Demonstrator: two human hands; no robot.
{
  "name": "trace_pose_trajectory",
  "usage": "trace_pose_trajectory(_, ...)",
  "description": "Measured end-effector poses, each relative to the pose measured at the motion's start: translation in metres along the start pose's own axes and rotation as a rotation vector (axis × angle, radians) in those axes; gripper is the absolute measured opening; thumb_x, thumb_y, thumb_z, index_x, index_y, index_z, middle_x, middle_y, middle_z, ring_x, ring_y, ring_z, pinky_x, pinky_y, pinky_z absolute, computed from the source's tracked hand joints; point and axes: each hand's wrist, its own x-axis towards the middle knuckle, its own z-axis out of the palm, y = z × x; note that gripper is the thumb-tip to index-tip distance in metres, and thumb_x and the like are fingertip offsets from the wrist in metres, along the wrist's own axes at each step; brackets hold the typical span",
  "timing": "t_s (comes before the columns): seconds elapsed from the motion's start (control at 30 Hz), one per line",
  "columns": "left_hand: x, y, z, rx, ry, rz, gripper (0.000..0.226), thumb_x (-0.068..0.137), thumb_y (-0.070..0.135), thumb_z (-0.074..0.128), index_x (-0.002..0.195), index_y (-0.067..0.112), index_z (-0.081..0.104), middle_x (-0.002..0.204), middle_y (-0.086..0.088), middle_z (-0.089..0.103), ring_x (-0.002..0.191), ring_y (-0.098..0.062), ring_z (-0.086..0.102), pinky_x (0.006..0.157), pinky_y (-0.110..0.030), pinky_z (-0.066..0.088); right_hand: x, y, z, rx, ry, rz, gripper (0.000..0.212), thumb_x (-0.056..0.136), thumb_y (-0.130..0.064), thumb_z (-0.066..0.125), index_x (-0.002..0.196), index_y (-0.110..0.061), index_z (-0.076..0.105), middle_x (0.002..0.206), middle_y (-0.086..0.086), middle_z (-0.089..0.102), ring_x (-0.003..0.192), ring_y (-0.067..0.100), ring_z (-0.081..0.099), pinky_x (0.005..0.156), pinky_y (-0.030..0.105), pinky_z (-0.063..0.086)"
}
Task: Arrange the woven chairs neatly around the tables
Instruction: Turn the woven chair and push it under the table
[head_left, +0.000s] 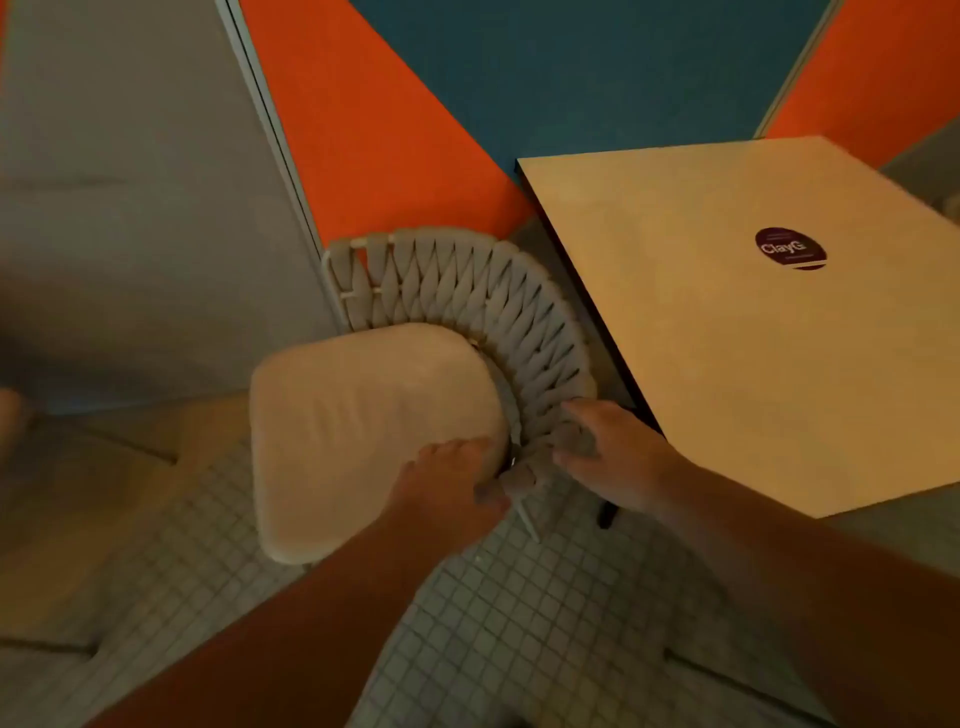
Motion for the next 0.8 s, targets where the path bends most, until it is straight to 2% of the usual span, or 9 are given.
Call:
trace_pose_trajectory(0.13, 0.015, -0.006, 0.043, 0.184, -0.143, -0.014, 0.07, 0.082, 0.068, 0.059, 0.137, 0.028, 0.044, 0.133, 0.001, 0.055, 0.12, -0.026, 0.052, 0.095, -0.043, 0.046, 0.021, 0.014, 0.024, -0.191, -0.073, 0.008, 0.087, 0.088, -0.059, 0.065, 0.158, -0.027, 0.023, 0.164, -0.001, 0.023, 0.149, 0.021, 0.022, 0.117, 0.039, 0.03)
trace_pose_trajectory(0.2, 0.024, -0.015, 0.058, 0.182, -0.186, -0.063, 0.061, 0.083, 0.062, 0.065, 0.129, 0.027, 0.046, 0.125, 0.0, 0.059, 0.113, -0.026, 0.058, 0.09, -0.041, 0.049, 0.036, 0.021, 0.034, -0.247, -0.086, -0.01, 0.095, 0.083, -0.063, 0.068, 0.158, -0.026, 0.022, 0.164, -0.001, 0.02, 0.151, 0.023, 0.017, 0.119, 0.041, 0.027)
trace_pose_trajectory(0.3, 0.033, -0.03, 0.072, 0.181, -0.092, -0.028, 0.036, 0.093, 0.045, 0.061, 0.121, 0.025, 0.048, 0.117, 0.0, 0.063, 0.105, -0.025, 0.062, 0.08, -0.038, 0.048, 0.06, 0.031, 0.039, -0.412, -0.1, -0.068, 0.107, 0.076, -0.068, 0.071, 0.158, -0.021, 0.021, 0.164, 0.001, 0.017, 0.151, 0.024, 0.009, 0.122, 0.044, 0.021)
trace_pose_trajectory(0.37, 0.035, -0.036, 0.078, 0.191, -0.025, 0.029, 0.028, 0.096, 0.042, 0.056, 0.117, 0.025, 0.049, 0.112, 0.001, 0.063, 0.099, -0.024, 0.061, 0.074, -0.035, 0.044, 0.075, 0.036, 0.039, -0.507, -0.135, -0.067, 0.11, 0.074, -0.066, 0.074, 0.158, -0.022, 0.018, 0.166, 0.001, 0.01, 0.153, 0.027, 0.0, 0.122, 0.047, 0.014)
trace_pose_trajectory(0.5, 0.037, -0.045, 0.082, 0.156, 0.014, 0.079, 0.019, 0.096, 0.038, 0.052, 0.111, 0.026, 0.05, 0.108, 0.002, 0.062, 0.097, -0.022, 0.06, 0.073, -0.034, 0.043, 0.098, 0.048, 0.043, -0.63, -0.182, -0.072, 0.106, 0.073, -0.063, 0.076, 0.156, -0.023, 0.024, 0.166, 0.001, 0.011, 0.153, 0.031, -0.005, 0.121, 0.052, 0.011)
trace_pose_trajectory(0.6, 0.032, -0.055, 0.08, 0.148, 0.019, 0.098, 0.018, 0.096, 0.036, 0.051, 0.112, 0.027, 0.051, 0.107, 0.003, 0.063, 0.097, -0.021, 0.059, 0.073, -0.033, 0.042, 0.103, 0.053, 0.046, -0.69, -0.155, -0.142, 0.089, 0.078, -0.059, 0.073, 0.151, -0.024, 0.034, 0.161, 0.002, 0.021, 0.152, 0.031, -0.005, 0.123, 0.053, 0.01)
trace_pose_trajectory(0.67, 0.026, -0.066, 0.077, 0.162, 0.02, 0.111, 0.017, 0.095, 0.037, 0.05, 0.11, 0.028, 0.051, 0.105, 0.003, 0.062, 0.097, -0.021, 0.059, 0.072, -0.033, 0.041, 0.105, 0.053, 0.046, -0.697, -0.155, -0.183, 0.081, 0.082, -0.056, 0.07, 0.149, -0.027, 0.038, 0.16, 0.001, 0.024, 0.153, 0.029, -0.006, 0.123, 0.051, 0.003)
trace_pose_trajectory(0.73, 0.019, -0.083, 0.073, 0.176, 0.012, 0.122, 0.017, 0.093, 0.04, 0.049, 0.107, 0.03, 0.05, 0.102, 0.005, 0.061, 0.094, -0.02, 0.059, 0.07, -0.033, 0.04, 0.11, 0.05, 0.047, -0.698, -0.144, -0.216, 0.084, 0.082, -0.055, 0.071, 0.152, -0.029, 0.033, 0.162, 0.0, 0.022, 0.153, 0.027, -0.007, 0.122, 0.047, -0.002)
trace_pose_trajectory(0.8, 0.01, -0.102, 0.068, 0.191, -0.024, 0.117, 0.019, 0.092, 0.041, 0.049, 0.109, 0.032, 0.05, 0.102, 0.008, 0.06, 0.094, -0.018, 0.057, 0.071, -0.033, 0.042, 0.114, 0.041, 0.047, -0.678, -0.15, -0.206, 0.099, 0.074, -0.062, 0.074, 0.155, -0.028, 0.027, 0.163, -0.002, 0.019, 0.153, 0.025, -0.007, 0.122, 0.045, -0.003)
